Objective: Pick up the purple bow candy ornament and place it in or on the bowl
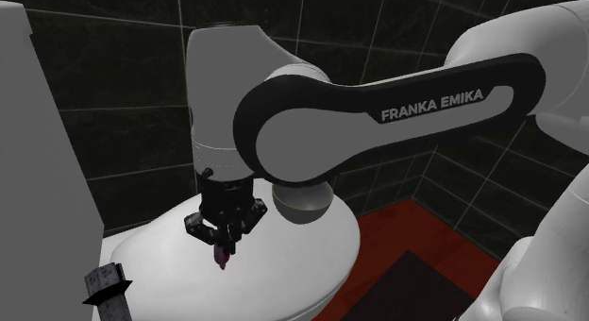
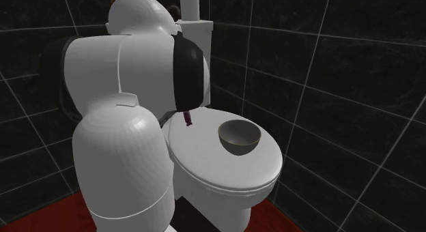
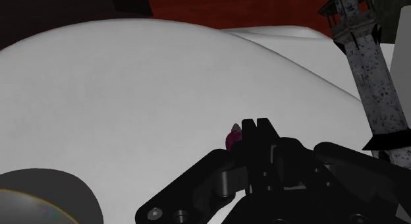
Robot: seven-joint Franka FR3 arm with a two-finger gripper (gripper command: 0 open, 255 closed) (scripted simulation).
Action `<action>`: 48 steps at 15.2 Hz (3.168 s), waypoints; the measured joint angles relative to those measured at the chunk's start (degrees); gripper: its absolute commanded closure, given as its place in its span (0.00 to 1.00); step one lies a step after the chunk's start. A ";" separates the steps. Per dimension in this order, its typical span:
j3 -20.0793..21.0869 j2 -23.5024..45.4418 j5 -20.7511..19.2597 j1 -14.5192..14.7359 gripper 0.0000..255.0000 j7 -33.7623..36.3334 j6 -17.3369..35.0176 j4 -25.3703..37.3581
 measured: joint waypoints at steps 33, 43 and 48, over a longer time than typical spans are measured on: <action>-3.13 8.72 -4.37 -2.11 1.00 -3.17 -3.89 8.55; -4.01 12.98 -5.69 -1.95 0.00 -2.80 0.04 4.63; -4.92 16.00 -6.97 -1.88 0.00 -2.71 3.38 2.11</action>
